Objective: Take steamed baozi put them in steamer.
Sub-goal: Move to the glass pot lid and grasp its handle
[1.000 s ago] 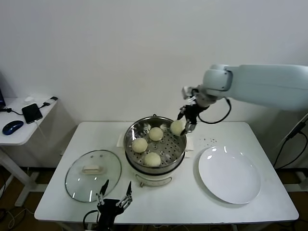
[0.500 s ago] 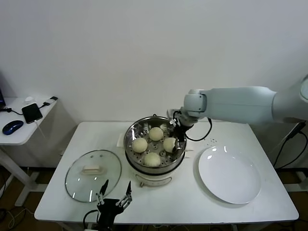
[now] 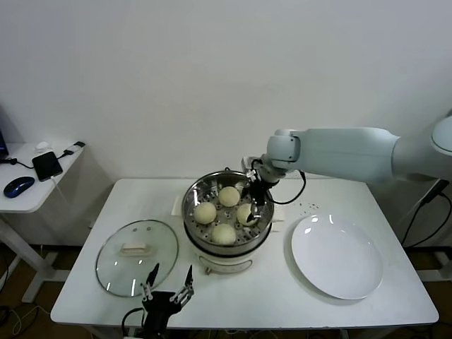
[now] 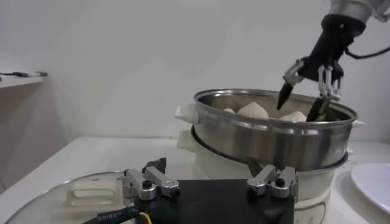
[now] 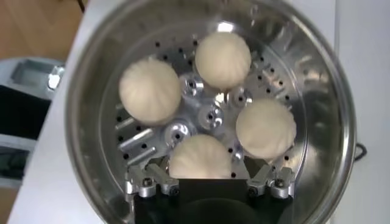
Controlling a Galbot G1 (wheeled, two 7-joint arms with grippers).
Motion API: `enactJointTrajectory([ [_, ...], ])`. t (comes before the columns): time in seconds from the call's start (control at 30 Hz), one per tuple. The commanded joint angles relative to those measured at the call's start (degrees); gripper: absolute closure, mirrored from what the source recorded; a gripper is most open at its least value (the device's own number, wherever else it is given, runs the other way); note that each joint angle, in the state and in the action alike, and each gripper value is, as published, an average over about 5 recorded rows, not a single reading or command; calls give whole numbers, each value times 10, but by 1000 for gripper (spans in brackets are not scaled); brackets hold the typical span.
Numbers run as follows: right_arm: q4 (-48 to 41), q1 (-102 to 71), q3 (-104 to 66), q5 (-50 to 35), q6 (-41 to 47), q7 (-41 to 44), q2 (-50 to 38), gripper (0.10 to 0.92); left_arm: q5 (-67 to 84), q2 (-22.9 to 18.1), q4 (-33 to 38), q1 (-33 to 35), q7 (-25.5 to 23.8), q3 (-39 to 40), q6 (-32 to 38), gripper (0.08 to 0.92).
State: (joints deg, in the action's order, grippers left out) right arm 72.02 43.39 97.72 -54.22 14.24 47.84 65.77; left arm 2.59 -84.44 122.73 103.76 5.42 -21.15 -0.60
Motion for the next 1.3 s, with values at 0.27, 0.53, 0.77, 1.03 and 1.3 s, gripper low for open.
enactJointTrajectory([
  [0.27,3,-169,-402,31,-46,-377,-240,203,-1,8,3,-3,11,4,23,177],
  [0.53,115,-603,-860,106,-59,-482,-378,203,25,28,2,-15,8,-20,33,177],
  [0.77,180,-1066,-1286,201,-134,-443,-299,202,41,49,-7,-35,6,-41,25,177],
  [1.03,194,-1235,-1387,248,-255,-403,-108,203,8,59,-27,-51,8,-48,35,177],
  [1.3,197,-1313,-1360,300,-294,-377,7,203,-120,80,-59,-51,68,-65,65,177],
])
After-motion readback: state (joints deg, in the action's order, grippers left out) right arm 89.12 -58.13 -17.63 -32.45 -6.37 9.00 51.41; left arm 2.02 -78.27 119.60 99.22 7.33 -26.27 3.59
